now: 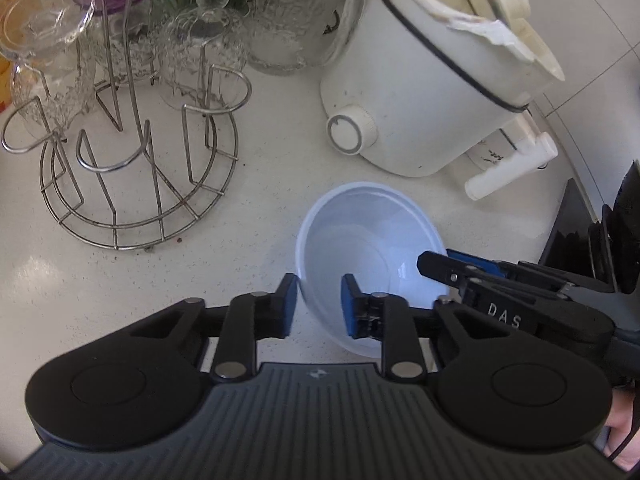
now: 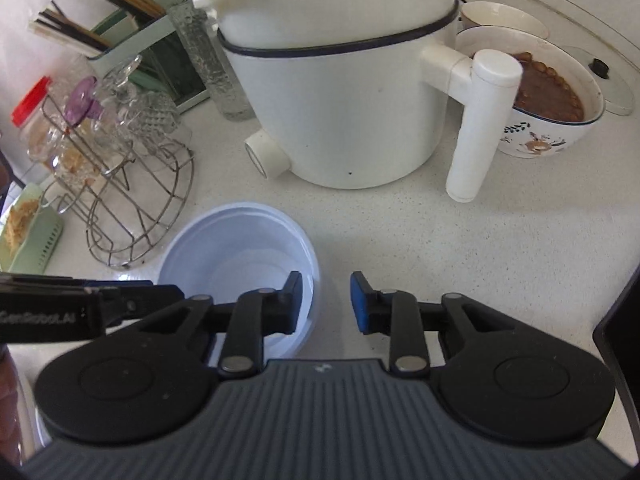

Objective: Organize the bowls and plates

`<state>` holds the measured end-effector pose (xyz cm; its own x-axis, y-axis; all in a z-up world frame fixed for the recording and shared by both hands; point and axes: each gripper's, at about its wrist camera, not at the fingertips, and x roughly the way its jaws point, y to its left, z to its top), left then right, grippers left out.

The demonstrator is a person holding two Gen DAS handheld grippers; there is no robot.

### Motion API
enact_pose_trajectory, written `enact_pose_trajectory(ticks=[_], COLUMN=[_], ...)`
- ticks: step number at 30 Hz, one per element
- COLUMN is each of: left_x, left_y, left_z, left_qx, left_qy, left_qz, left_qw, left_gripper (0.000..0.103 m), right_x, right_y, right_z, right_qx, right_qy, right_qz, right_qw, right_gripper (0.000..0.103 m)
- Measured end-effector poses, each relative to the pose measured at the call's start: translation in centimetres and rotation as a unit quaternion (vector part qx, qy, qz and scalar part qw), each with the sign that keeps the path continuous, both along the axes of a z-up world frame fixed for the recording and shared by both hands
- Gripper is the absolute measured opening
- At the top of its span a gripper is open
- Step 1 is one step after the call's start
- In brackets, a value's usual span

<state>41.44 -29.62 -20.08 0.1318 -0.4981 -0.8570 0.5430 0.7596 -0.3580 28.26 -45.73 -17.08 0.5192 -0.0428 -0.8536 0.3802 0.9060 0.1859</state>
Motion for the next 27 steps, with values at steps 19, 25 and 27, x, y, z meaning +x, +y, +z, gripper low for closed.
enact_pose_trajectory(ticks=[19,25,27], left_x=[-0.8,-1.7,-2.1], left_y=[1.8,3.6,4.4], left_z=[4.2,6.5,7.2], left_qx=[-0.035,-0.062,-0.068], left_qy=[-0.014,-0.009,-0.015], left_qz=[-0.008,0.001,0.004], left_qw=[0.9993,0.9980,0.9975], left_gripper=[0.023,0.023,0.023], right_x=[-1.7,-3.2,-3.6], right_y=[0.8,1.6,1.9], right_z=[2.1,4.0,4.7], right_qx=[0.032,0.040,0.043], right_qy=[-0.036,-0.055,-0.059], right_qz=[-0.021,-0.043,-0.044], right_qw=[0.999,0.997,0.996], right_gripper=[0.020,0.020,0.019])
